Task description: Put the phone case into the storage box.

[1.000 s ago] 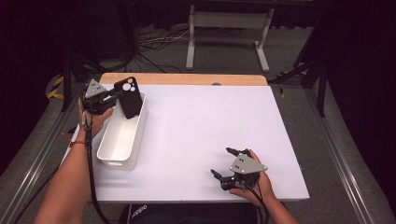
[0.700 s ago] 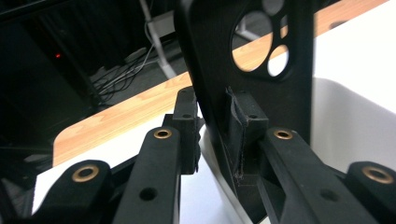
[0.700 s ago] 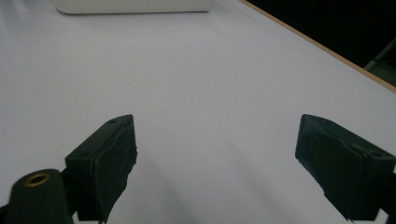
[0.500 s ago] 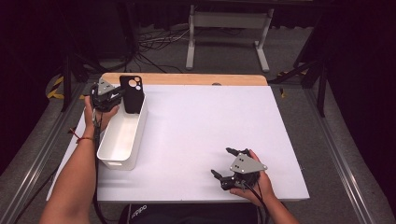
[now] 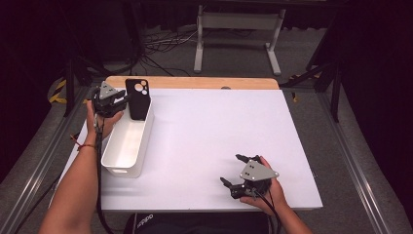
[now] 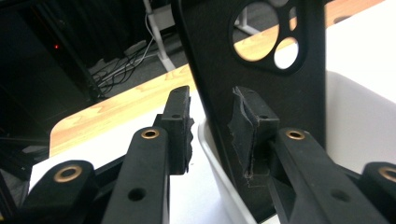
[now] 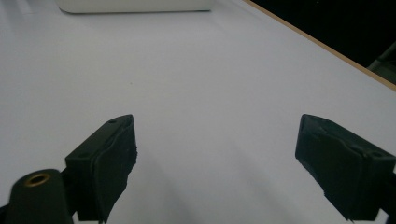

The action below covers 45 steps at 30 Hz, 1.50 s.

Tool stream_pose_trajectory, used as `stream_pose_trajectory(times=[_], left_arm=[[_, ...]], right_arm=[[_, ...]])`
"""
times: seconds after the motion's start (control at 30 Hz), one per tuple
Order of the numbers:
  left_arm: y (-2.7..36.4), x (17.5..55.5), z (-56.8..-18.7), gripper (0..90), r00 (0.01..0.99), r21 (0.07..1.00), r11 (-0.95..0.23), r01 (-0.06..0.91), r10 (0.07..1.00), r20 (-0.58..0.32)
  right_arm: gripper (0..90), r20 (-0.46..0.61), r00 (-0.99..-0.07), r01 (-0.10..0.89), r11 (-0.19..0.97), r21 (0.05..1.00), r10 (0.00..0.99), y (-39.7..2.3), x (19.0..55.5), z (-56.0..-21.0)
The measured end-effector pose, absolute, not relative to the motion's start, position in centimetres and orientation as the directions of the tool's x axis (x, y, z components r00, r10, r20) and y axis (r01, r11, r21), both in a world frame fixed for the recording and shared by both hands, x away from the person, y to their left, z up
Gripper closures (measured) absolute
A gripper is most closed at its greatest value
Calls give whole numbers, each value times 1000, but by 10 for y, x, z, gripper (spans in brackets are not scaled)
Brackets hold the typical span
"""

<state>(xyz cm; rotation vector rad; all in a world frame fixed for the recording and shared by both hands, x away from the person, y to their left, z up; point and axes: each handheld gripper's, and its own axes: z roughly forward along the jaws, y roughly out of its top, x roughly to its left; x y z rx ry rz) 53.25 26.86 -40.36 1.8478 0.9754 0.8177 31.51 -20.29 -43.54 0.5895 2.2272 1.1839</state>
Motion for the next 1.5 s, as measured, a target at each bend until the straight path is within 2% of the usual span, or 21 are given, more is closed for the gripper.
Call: stream_pose_trajectory(times=[0.77, 1.07, 1.3, 1.5], left_arm=[[276, 481, -380, 665, 532, 945, -263, 195, 838, 124], [273, 466, -376, 656, 550, 950, -270, 156, 823, 143], [276, 461, -375, 600, 571, 954, -253, 159, 812, 120], [274, 456, -374, 548, 572, 953, -265, 147, 809, 137]], right_arm=[[138, -244, -752, 124, 494, 861, 613, -203, 313, -431], [138, -249, -744, 127, 497, 859, 620, -200, 316, -433], [139, -249, -736, 135, 497, 857, 630, -202, 318, -435], [139, -244, -733, 142, 494, 858, 635, -203, 319, -435]])
